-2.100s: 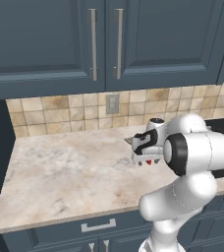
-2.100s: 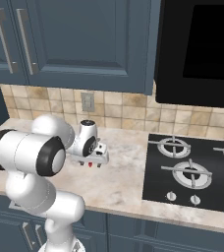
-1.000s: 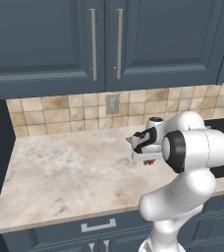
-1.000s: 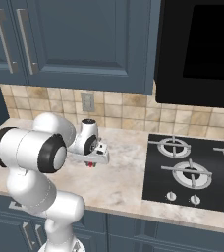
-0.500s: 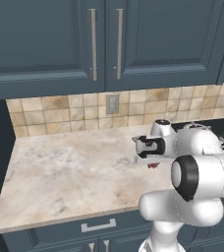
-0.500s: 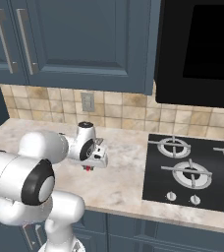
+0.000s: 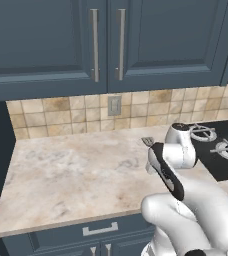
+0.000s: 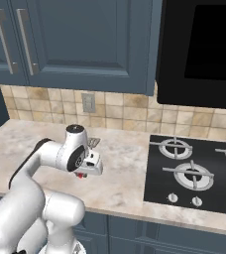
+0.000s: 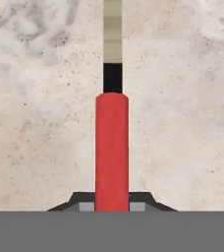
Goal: Put the corn and sweet potato in the pot. Retrieve the spatula and lightly stir the vegetables in the pot.
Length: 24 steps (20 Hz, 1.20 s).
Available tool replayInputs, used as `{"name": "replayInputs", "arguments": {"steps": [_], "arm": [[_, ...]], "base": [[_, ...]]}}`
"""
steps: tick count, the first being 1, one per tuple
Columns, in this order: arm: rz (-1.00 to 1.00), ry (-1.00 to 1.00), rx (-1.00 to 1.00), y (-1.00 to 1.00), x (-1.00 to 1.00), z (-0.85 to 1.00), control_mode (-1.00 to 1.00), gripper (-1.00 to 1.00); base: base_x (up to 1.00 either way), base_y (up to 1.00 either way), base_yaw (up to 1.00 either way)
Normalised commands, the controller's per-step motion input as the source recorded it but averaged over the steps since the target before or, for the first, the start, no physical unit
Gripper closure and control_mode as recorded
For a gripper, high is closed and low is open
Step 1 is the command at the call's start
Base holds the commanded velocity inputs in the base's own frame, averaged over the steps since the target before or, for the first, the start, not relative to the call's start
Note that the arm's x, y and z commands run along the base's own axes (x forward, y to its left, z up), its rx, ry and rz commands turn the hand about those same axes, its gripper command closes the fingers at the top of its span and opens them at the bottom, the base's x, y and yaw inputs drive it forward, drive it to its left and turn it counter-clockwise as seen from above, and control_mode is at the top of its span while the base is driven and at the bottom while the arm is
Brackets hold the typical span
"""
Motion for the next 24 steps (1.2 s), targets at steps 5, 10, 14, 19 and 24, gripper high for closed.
{"name": "replayInputs", "arguments": {"steps": [5, 10, 14, 19, 24], "arm": [[0.0, 0.0, 0.0, 0.0, -0.79, 0.77, -1.0, 1.0], [0.0, 0.02, 0.0, 0.0, -0.77, 0.65, -1.0, 1.0], [0.0, 0.14, 0.0, 0.0, -0.33, 0.52, -1.0, 1.0], [0.0, 0.07, 0.0, 0.0, -0.26, 0.11, -1.0, 1.0], [0.02, -0.01, 0.0, 0.01, -0.15, 0.0, -1.0, 1.0]], "base": [[0.0, 0.0, 0.0], [0.0, 0.0, 0.0], [0.0, 0.0, 0.0], [0.0, 0.0, 0.0], [0.0, 0.0, 0.0]]}}
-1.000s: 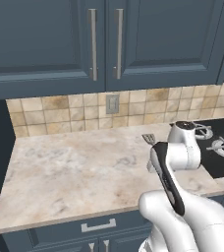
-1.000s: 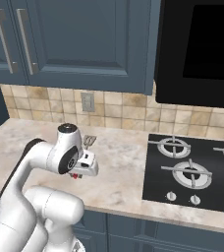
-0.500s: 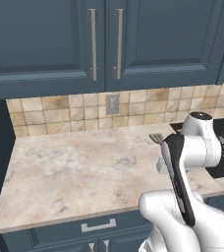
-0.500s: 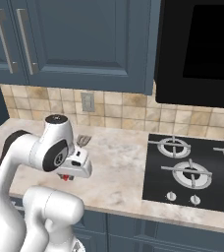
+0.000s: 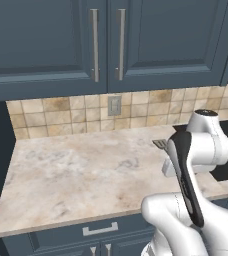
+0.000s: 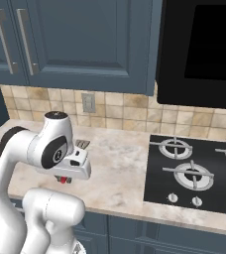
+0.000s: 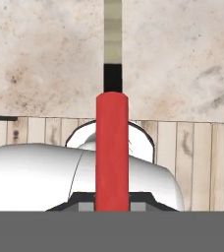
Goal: Put the corn and sweet potato in the pot. Retrieve the spatula and lightly stir the vegetables in the pot.
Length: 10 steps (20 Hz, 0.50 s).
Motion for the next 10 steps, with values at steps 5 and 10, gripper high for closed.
{"name": "replayInputs", "arguments": {"steps": [5, 10], "arm": [[0.0, 0.0, 0.0, 0.0, 0.0, 0.0, -1.0, 1.0], [0.0, 0.0, 0.0, 0.0, 0.0, 0.0, -1.0, 1.0]], "base": [[0.0, 0.0, 0.0], [0.0, 0.0, 0.0]]}}
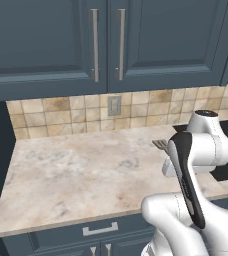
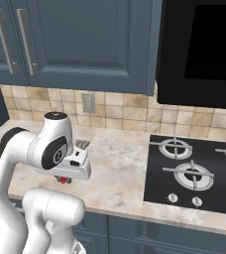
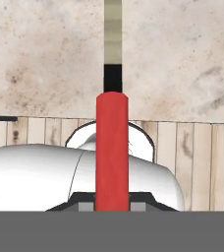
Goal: Put the corn and sweet potato in the pot. Retrieve the spatula and lightly stir the vegetables in the pot.
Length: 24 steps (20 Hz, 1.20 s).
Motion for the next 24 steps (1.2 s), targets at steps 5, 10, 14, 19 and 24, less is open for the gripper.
{"name": "replayInputs", "arguments": {"steps": [5, 10, 14, 19, 24], "arm": [[0.0, 0.0, 0.0, 0.0, -0.03, 0.0, -1.0, 1.0], [0.0, 0.0, 0.0, 0.0, 0.0, 0.0, 1.0, 1.0], [0.0, 0.0, 0.0, 0.0, 0.0, 0.0, 1.0, 1.0], [0.0, 0.0, 0.0, 0.0, 0.0, 0.0, 1.0, 1.0], [0.0, 0.0, 0.0, 0.0, 0.0, 0.0, 1.0, 1.0]], "base": [[0.0, 0.0, 0.0], [-0.59, 0.0, -0.06], [-0.83, -0.04, -0.13], [-0.29, -0.52, -0.05], [0.0, -1.0, 0.0]]}}
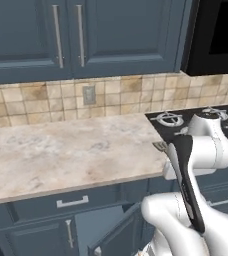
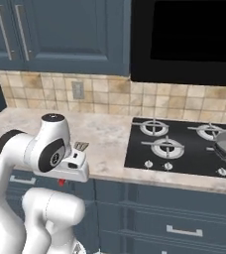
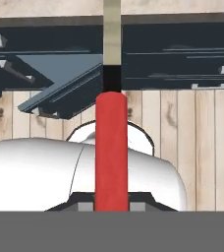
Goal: Put the corn and sweet potato in the pot. Retrieve the spatula and lightly stir the vegetables in the pot.
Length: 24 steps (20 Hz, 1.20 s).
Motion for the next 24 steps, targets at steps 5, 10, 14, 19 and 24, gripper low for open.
{"name": "replayInputs", "arguments": {"steps": [5, 10, 14, 19, 24], "arm": [[0.0, 0.0, 0.0, 0.0, 0.0, 0.0, 1.0, 1.0], [0.0, 0.0, 0.0, 0.0, 0.0, 0.0, 1.0, 1.0], [0.0, 0.0, 0.0, 0.0, 0.0, 0.0, 1.0, 1.0], [0.0, 0.0, 0.0, 0.0, 0.0, 0.0, 1.0, 1.0], [0.0, 0.0, 0.0, 0.0, 0.0, 0.0, 1.0, 1.0]], "base": [[0.0, -1.0, 0.0], [-0.01, -1.0, 0.0], [0.0, -1.0, 0.0], [0.02, -1.0, 0.0], [0.4, -0.8, 0.01]]}}
